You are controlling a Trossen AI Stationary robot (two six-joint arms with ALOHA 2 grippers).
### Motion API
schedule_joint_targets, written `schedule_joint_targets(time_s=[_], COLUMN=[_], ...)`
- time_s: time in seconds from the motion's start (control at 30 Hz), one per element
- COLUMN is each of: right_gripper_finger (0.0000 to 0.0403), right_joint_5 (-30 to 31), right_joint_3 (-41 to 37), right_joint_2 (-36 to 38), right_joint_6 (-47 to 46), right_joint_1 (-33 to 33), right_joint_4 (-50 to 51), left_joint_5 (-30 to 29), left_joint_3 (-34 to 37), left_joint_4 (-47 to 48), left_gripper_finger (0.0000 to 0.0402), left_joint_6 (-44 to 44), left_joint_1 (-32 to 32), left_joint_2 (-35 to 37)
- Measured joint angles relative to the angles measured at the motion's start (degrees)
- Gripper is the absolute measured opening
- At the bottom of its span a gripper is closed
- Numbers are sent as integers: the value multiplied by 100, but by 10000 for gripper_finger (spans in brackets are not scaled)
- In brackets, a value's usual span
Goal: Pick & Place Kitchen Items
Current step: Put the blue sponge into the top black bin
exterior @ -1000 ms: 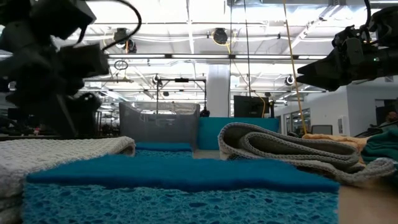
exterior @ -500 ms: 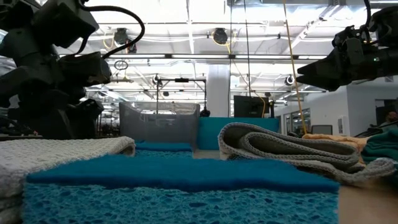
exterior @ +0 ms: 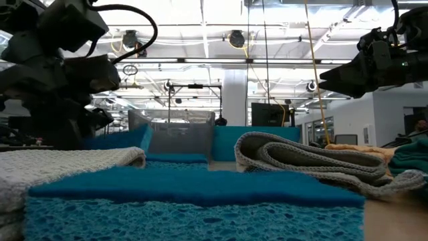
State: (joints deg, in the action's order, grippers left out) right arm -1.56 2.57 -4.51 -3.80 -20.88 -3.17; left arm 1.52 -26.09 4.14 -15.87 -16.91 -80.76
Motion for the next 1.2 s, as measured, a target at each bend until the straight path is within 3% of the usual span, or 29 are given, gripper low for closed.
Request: schedule_joint_targets(time_s=[0.23, 0.5, 0.67, 0.93, 1.2], right_gripper_finger=[263, 263, 263, 263, 263], right_joint_5=[0, 0, 0, 0, 1], right_joint_3=[0, 0, 0, 0, 0], right_joint_2=[0, 0, 0, 0, 0], right_joint_6=[1, 1, 1, 1, 0], right_joint_1=[-2, -2, -1, -2, 0], right_joint_4=[-1, 1, -1, -1, 1], left_joint_5=[0, -550, -1147, -2605, -2706], left_joint_3=[-168, -542, -864, -1533, -1526], left_joint_4=[350, 1175, 1219, 945, -143], left_gripper_finger=[20, 41, 25, 34, 16], left_joint_6=[464, 571, 406, -16, 117], left_joint_1=[-2, -4, 118, 952, 2316], left_joint_2=[460, 1237, 1730, 2167, 1791])
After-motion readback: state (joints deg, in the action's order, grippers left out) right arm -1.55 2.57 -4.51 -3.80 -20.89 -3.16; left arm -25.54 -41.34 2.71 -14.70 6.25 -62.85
